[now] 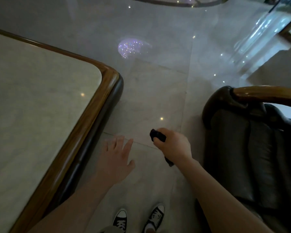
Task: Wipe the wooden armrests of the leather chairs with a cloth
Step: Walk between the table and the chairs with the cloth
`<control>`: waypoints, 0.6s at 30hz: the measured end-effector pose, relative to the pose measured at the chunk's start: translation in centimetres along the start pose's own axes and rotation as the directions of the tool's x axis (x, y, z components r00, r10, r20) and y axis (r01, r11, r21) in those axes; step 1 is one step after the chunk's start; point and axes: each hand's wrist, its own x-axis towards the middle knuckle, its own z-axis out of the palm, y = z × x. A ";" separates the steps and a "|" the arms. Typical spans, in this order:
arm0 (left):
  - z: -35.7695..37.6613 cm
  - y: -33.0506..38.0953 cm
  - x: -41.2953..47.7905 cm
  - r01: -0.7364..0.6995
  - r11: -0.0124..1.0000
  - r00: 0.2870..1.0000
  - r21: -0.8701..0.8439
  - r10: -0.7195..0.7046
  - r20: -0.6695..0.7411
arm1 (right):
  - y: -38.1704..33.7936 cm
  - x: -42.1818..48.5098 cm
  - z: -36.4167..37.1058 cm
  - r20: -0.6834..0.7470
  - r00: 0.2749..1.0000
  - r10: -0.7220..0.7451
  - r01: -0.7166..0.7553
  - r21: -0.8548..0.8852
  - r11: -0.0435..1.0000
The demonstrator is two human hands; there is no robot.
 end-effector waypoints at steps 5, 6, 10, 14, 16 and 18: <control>-1.9 -3.5 0.4 0.133 0.990 0.991 -0.057 -0.132 0.024 | -3.9 3.7 0.3 0.097 0.989 -0.112 0.111 0.007 0.994; -2.4 -4.1 0.6 0.159 0.985 0.987 -0.067 -0.157 0.026 | -4.6 4.6 0.3 0.107 0.985 -0.133 0.132 0.017 0.991; -3.4 -6.1 1.6 0.271 0.961 0.962 -0.047 -0.270 0.026 | -7.2 8.1 1.0 0.144 0.958 -0.248 0.243 0.049 0.969; -3.7 -7.9 2.3 0.418 0.907 0.908 -0.053 -0.419 -0.009 | -9.5 11.3 2.2 0.227 0.913 -0.338 0.322 0.107 0.941; -3.9 -9.1 2.4 0.465 0.884 0.884 -0.046 -0.467 -0.035 | -10.5 12.6 2.8 0.262 0.892 -0.368 0.354 0.101 0.930; -3.9 -10.4 2.2 0.516 0.856 0.855 -0.029 -0.517 -0.035 | -11.6 13.8 3.5 0.290 0.873 -0.393 0.378 0.107 0.919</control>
